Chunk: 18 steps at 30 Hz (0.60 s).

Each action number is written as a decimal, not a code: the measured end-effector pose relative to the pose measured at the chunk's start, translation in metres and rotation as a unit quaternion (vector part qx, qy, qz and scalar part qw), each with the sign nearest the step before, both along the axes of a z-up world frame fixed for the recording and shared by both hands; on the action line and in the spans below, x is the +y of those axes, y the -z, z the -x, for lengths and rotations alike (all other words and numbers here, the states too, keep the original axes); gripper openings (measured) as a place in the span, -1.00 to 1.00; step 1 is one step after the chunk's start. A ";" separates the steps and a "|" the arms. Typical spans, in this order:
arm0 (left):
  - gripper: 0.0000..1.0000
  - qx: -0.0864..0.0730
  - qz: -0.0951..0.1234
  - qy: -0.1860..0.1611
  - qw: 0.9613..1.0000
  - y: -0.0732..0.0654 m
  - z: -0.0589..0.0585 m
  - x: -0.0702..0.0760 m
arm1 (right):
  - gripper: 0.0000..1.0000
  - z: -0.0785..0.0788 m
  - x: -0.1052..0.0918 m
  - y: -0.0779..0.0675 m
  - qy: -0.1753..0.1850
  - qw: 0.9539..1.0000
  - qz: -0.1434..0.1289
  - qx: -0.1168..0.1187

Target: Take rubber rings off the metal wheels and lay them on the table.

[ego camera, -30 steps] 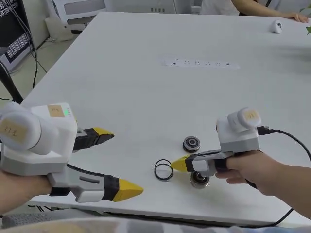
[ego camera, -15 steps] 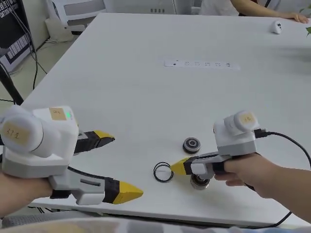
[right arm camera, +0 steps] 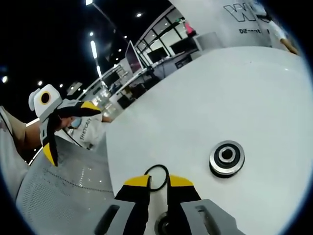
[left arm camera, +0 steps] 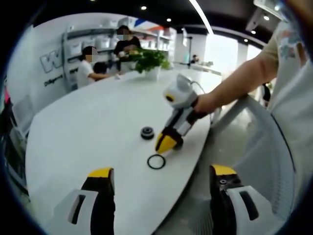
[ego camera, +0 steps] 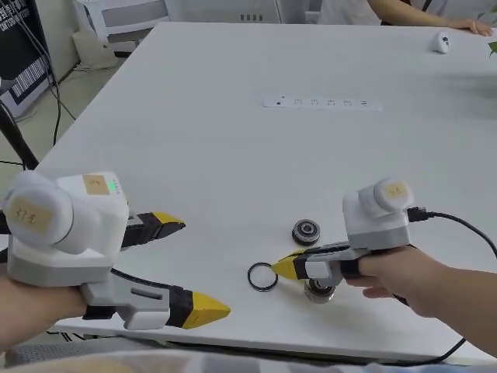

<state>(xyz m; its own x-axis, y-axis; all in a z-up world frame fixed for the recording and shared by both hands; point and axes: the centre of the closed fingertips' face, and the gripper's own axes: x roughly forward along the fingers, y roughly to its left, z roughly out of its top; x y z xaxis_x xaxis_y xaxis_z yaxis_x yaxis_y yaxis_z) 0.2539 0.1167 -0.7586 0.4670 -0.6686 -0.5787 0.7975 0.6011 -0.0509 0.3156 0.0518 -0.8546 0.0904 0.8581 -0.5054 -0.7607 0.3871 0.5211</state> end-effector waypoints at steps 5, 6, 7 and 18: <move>0.61 0.000 -0.002 -0.001 1.000 0.000 0.000 0.000 | -0.77 -0.003 -0.003 -0.004 0.006 1.000 -0.004 -0.004; 0.61 0.000 -0.002 -0.002 1.000 0.000 -0.001 0.000 | -0.76 -0.004 -0.004 -0.006 0.008 1.000 -0.008 -0.004; 0.61 -0.001 -0.002 -0.002 1.000 0.000 -0.001 0.000 | -0.75 -0.005 -0.005 -0.007 0.010 1.000 -0.009 -0.005; 0.60 -0.003 -0.005 0.004 1.000 -0.003 -0.008 -0.004 | -0.67 -0.010 -0.014 -0.029 0.018 0.999 -0.029 -0.024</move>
